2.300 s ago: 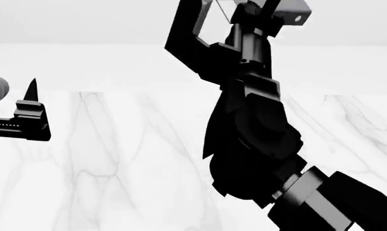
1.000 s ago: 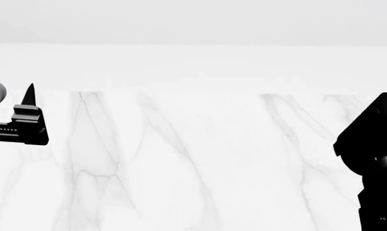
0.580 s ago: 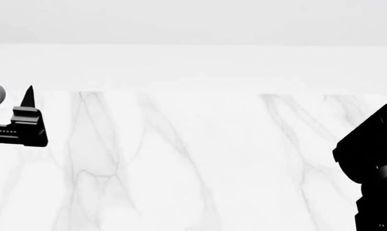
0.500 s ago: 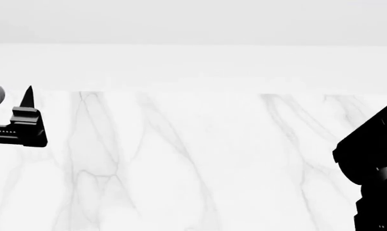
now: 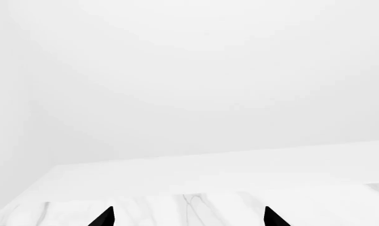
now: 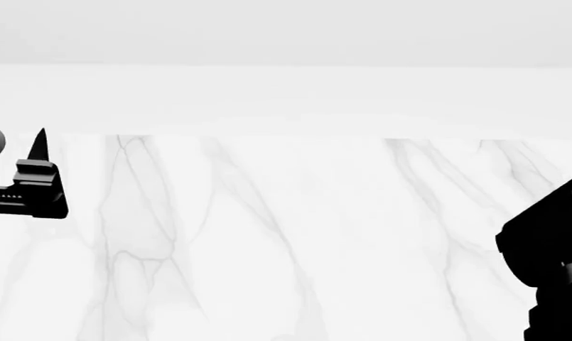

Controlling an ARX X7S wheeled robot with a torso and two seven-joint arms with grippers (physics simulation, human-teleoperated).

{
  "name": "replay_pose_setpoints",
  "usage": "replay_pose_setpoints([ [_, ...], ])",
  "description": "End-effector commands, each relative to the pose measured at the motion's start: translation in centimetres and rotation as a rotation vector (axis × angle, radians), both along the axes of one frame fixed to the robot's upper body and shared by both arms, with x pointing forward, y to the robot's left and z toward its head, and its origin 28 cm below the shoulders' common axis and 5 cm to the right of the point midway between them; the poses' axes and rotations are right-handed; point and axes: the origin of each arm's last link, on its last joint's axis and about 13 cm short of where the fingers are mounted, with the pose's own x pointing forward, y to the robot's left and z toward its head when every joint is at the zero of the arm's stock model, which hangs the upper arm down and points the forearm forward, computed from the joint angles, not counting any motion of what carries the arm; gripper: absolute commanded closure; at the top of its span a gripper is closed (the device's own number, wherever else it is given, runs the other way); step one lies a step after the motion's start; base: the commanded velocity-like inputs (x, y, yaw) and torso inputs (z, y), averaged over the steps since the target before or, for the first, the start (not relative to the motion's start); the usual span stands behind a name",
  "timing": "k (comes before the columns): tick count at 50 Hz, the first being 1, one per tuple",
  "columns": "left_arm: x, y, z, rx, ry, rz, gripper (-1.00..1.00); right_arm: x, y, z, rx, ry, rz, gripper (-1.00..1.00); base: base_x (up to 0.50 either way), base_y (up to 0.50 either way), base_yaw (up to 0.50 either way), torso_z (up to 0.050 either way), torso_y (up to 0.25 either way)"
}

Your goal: Pick up the book on the left and place it on top of the shelf.

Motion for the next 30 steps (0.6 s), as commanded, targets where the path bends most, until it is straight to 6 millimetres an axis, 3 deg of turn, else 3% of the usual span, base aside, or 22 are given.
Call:
replay_pose_setpoints([
  [1,0.0,0.0,0.0,0.0,0.0,-0.001,-1.0,-0.6,-2.0,0.8,-0.251,0.045,0.009,-1.0,0.0,0.0,0.0,0.0,0.0],
  [19,0.0,0.0,0.0,-0.001,0.0,-0.001,-1.0,0.2,-1.0,0.5,-0.197,0.005,0.07,-1.0,0.0,0.0,0.0,0.0,0.0],
  [30,0.0,0.0,-0.3,-0.006,0.004,-0.001,-1.0,4.2,3.2,2.4,0.023,-0.173,0.442,-1.0,0.0,0.0,0.0,0.0,0.001],
])
